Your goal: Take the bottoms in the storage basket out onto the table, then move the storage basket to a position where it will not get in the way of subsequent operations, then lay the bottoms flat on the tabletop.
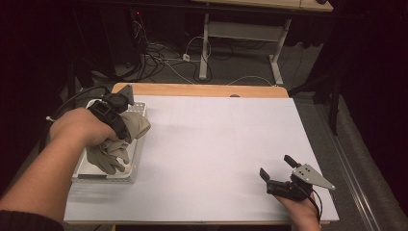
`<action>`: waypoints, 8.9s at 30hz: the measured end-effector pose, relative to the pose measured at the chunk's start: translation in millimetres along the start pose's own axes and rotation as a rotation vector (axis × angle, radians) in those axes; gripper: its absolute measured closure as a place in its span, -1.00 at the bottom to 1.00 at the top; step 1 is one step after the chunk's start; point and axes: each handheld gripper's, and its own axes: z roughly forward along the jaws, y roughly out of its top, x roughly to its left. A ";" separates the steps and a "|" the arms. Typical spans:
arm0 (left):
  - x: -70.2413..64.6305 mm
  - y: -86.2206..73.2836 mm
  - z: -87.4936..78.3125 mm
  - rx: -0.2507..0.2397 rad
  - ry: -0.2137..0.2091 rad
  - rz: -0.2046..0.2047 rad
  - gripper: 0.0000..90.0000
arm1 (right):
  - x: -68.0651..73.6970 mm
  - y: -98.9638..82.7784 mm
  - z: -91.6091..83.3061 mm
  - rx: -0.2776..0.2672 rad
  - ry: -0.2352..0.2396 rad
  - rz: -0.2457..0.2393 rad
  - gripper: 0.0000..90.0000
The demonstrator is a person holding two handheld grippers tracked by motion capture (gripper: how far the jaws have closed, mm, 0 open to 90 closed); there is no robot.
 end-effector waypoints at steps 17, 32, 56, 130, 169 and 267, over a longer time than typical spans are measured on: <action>-58.5 37.6 -21.9 -0.013 0.009 0.121 0.20 | 1.0 0.4 0.9 0.001 0.003 -0.007 -1.00; -116.2 71.3 -37.4 -0.085 -0.042 0.255 0.19 | 1.3 1.8 -0.9 -0.008 0.004 -0.010 -1.00; -144.8 95.4 -0.8 -0.130 -0.077 0.286 0.19 | 0.5 1.8 -1.5 -0.011 0.003 -0.011 -1.00; -126.4 -18.3 136.3 -0.799 -0.275 0.143 -1.00 | 13.1 -1.9 -3.8 -0.001 0.038 -0.011 -1.00; -131.6 -110.5 184.5 -0.948 -0.324 0.105 -1.00 | 45.6 0.4 18.9 0.066 0.156 -0.046 -0.99; -128.6 -121.6 190.0 -1.103 -0.391 0.116 -1.00 | 119.5 19.4 89.8 0.285 0.426 -0.253 1.00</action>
